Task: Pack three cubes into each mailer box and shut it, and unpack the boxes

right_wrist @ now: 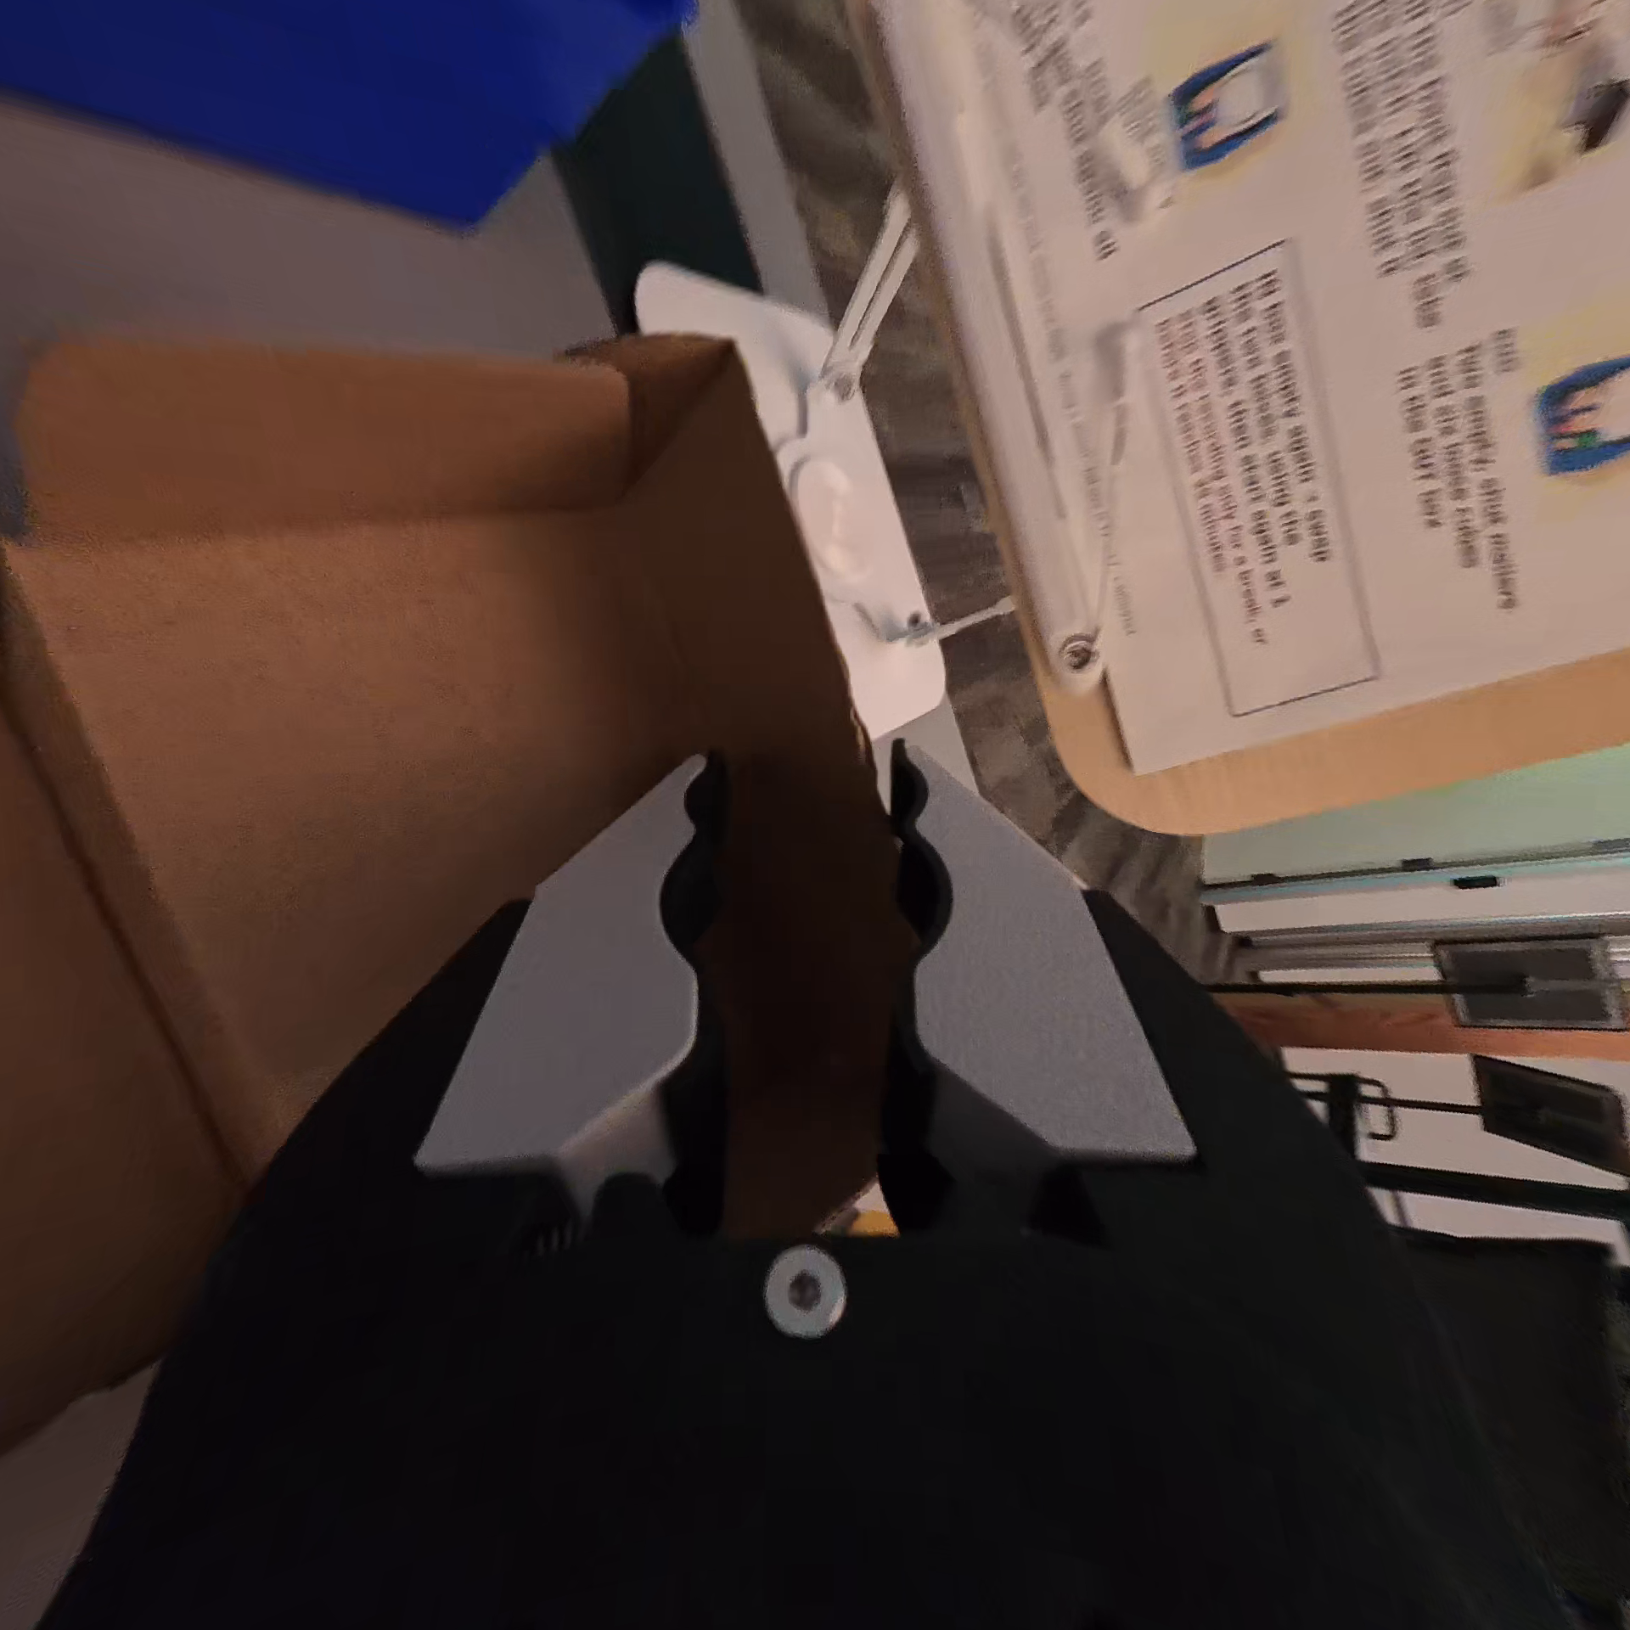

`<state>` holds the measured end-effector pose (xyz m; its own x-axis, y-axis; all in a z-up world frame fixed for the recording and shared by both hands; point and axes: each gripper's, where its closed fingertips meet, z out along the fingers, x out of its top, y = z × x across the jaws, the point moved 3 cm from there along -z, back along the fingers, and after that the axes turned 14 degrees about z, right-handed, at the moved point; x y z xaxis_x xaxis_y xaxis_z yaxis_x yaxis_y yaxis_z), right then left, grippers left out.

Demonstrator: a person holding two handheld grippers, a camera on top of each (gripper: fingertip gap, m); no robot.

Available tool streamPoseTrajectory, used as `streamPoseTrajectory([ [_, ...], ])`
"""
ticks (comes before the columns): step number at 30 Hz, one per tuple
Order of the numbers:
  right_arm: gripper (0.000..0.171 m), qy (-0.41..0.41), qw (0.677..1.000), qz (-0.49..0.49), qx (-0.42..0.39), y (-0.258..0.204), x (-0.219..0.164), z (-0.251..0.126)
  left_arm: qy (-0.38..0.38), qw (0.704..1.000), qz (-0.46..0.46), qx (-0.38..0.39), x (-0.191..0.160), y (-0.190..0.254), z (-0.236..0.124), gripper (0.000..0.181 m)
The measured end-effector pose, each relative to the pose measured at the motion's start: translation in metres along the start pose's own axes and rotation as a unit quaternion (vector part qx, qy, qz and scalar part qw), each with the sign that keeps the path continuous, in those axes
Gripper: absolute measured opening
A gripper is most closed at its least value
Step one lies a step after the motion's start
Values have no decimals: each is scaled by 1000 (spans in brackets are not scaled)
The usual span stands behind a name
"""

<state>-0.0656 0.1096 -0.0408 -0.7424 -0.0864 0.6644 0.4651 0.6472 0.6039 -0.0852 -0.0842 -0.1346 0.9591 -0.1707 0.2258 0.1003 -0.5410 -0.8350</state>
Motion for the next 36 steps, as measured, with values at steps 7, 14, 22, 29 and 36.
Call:
streamPoseTrajectory([
  [7, 46, 59, 994, 93, 4, 41, 32, -78, -15, 1000, 4, -2, 0, -5, 8, 40],
  [14, 43, 168, 973, 157, -9, 88, 53, -174, -28, 1000, -4, -2, -4, -11, 17, 40],
  [22, 43, 202, 965, 166, 16, 87, 61, -200, -37, 998, 2, 53, -6, -25, 11, 76],
  [29, 37, 228, 965, 118, -50, 92, 69, -218, 98, 987, -95, 84, 32, -81, -69, 82],
  [36, 33, 226, 967, 108, -38, 89, 68, -222, 180, 955, -164, 169, -33, -259, -173, 77],
])
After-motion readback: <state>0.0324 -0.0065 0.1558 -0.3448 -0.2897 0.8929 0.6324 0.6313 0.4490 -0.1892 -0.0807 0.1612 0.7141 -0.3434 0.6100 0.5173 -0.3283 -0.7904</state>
